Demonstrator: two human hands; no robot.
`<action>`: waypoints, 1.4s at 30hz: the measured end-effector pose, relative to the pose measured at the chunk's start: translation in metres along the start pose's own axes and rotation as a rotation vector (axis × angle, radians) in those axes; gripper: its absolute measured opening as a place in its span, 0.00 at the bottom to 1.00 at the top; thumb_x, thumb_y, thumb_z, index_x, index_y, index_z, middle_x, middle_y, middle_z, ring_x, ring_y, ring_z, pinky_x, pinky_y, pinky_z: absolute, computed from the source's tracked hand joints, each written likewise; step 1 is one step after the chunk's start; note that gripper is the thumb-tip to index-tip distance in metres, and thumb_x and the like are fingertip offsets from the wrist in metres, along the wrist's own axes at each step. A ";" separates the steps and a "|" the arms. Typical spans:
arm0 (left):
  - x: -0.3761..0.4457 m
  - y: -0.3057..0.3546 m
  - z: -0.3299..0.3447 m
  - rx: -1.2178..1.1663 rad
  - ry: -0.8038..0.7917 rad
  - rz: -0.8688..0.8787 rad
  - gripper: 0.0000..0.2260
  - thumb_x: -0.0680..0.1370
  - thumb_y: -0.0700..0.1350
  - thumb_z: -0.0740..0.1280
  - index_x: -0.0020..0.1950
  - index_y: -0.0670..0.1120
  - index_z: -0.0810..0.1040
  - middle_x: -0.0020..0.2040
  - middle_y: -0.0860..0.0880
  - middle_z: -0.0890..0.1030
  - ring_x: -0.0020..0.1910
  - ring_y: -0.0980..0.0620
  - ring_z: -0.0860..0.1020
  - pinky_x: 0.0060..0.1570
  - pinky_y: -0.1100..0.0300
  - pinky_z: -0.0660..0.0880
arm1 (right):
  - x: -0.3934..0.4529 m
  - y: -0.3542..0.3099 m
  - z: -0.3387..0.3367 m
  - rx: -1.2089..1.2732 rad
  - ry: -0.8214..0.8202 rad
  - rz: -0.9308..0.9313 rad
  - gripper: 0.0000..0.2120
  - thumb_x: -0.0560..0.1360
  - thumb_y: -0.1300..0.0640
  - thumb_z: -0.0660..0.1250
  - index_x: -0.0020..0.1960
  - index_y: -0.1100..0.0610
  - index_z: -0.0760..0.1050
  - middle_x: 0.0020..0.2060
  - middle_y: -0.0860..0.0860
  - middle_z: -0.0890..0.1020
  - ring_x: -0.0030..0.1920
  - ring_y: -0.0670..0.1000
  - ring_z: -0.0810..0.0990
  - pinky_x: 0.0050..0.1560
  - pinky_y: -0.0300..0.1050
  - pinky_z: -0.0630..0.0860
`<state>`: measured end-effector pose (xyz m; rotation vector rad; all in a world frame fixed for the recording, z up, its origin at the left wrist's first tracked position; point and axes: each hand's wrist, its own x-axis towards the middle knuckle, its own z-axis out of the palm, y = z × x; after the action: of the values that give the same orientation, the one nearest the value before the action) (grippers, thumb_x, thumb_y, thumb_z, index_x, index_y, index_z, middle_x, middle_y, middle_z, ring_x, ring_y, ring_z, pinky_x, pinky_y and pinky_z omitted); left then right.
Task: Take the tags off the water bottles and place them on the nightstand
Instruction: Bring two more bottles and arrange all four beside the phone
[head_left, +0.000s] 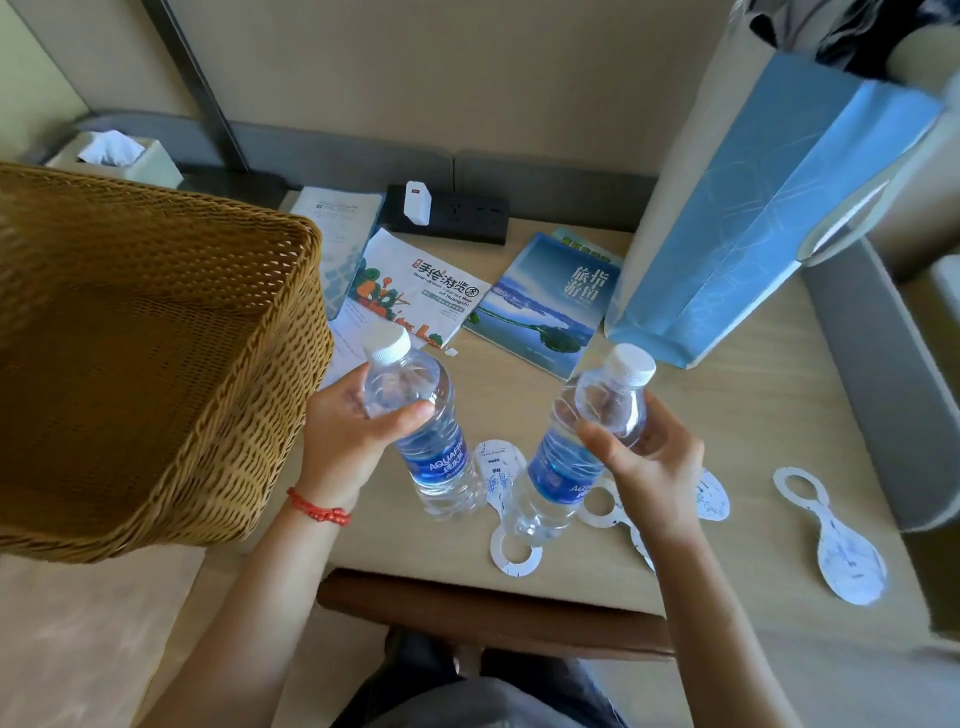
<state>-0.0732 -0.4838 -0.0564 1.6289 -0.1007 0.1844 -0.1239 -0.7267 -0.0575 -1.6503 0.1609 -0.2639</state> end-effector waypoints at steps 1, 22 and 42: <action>-0.002 0.001 -0.002 -0.011 -0.017 -0.008 0.09 0.61 0.51 0.74 0.40 0.56 0.83 0.38 0.58 0.84 0.41 0.53 0.81 0.51 0.49 0.77 | -0.007 -0.003 0.001 0.007 0.031 -0.004 0.14 0.64 0.55 0.77 0.49 0.53 0.80 0.42 0.48 0.85 0.43 0.47 0.83 0.42 0.40 0.78; -0.077 0.046 0.048 -0.306 -0.607 -0.131 0.09 0.59 0.51 0.72 0.38 0.55 0.84 0.35 0.58 0.84 0.38 0.60 0.81 0.38 0.68 0.76 | -0.206 -0.058 -0.032 -0.063 0.760 -0.015 0.12 0.58 0.46 0.71 0.40 0.49 0.80 0.32 0.41 0.84 0.33 0.40 0.81 0.33 0.31 0.75; -0.347 0.093 0.207 -0.341 -1.370 -0.235 0.23 0.52 0.63 0.78 0.40 0.51 0.84 0.36 0.55 0.84 0.38 0.57 0.81 0.37 0.66 0.77 | -0.526 -0.066 -0.146 -0.112 1.390 0.025 0.12 0.58 0.49 0.74 0.41 0.45 0.82 0.36 0.42 0.85 0.37 0.41 0.82 0.37 0.31 0.76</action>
<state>-0.4189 -0.7130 -0.0395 1.1499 -0.9164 -1.0958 -0.6728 -0.7236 -0.0196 -1.2961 1.2382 -1.3638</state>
